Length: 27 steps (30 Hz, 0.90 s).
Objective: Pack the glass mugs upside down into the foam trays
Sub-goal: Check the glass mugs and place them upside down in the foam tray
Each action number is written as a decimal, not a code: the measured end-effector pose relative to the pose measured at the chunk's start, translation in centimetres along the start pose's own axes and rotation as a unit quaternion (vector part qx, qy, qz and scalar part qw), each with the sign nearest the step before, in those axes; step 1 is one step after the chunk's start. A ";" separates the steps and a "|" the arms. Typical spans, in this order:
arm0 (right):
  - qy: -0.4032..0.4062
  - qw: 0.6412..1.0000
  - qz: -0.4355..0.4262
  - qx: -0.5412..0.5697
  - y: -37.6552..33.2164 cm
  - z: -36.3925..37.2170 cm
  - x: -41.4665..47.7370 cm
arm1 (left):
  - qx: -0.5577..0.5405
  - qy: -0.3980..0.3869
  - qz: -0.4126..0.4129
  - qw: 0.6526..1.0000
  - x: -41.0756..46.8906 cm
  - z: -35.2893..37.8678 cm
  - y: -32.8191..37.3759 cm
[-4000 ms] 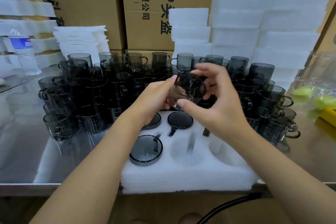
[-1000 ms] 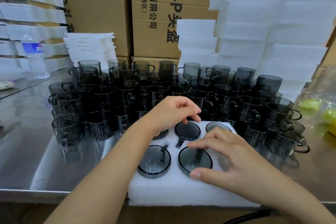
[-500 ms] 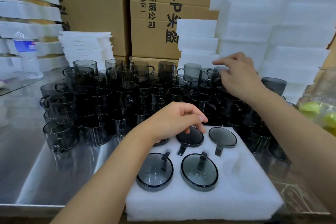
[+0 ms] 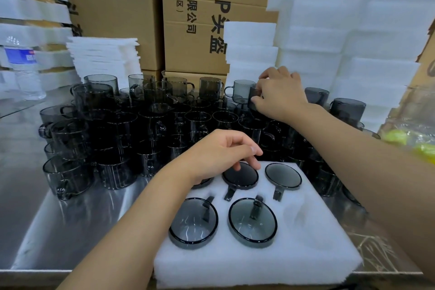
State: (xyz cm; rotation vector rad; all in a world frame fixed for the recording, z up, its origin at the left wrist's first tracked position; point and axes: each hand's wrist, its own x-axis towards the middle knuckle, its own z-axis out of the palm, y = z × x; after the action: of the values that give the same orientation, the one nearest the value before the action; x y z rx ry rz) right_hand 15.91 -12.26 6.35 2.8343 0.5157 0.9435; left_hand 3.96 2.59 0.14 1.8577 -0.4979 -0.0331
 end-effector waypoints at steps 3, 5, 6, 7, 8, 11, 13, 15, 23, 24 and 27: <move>0.082 0.994 -0.028 0.059 -1.0 -1.0 -1.4 | 0.002 0.001 -0.006 1.000 0.1 0.0 -0.1; 0.102 0.988 -0.030 0.112 -1.8 -2.0 -2.9 | -0.010 0.012 -0.011 1.000 0.2 -0.1 -0.2; 0.098 0.984 -0.026 0.146 -2.2 -2.5 -3.7 | -0.015 0.024 -0.016 0.999 0.3 -0.2 -0.3; 0.087 0.978 -0.019 0.187 -2.5 -3.0 -4.7 | -0.015 0.039 -0.023 0.999 0.5 -0.2 -0.4; 0.074 0.971 -0.009 0.228 -2.7 -3.4 -5.7 | -0.013 0.054 -0.028 0.998 0.6 -0.3 -0.5; 0.067 0.946 0.033 0.316 -2.7 -4.0 -8.8 | -0.002 0.072 -0.028 0.997 0.8 -0.4 -0.9; 0.074 0.932 0.044 0.352 -2.6 -4.0 -10.6 | -0.002 0.069 -0.021 0.997 0.8 -0.5 -1.0; 0.081 0.920 0.042 0.381 -3.2 -3.7 -12.2 | -0.006 0.060 -0.012 0.998 0.7 -0.6 -1.0; 0.187 0.882 -0.018 0.432 -4.0 -2.5 -14.8 | -0.052 0.063 -0.022 0.996 0.6 -0.6 -0.6; 0.188 0.881 -0.015 0.435 -4.0 -2.4 -14.9 | -0.075 0.059 -0.021 0.995 0.6 -0.6 -0.5; 0.168 0.884 -0.023 0.436 -4.1 -2.4 -15.2 | -0.120 0.040 -0.025 0.992 0.5 -0.5 -0.2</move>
State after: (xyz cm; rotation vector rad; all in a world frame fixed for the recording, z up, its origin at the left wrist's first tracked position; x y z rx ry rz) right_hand 1.89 -13.80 -1.11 3.3598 1.3417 1.5106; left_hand 4.59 2.90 0.22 1.6294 -0.3751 -0.0491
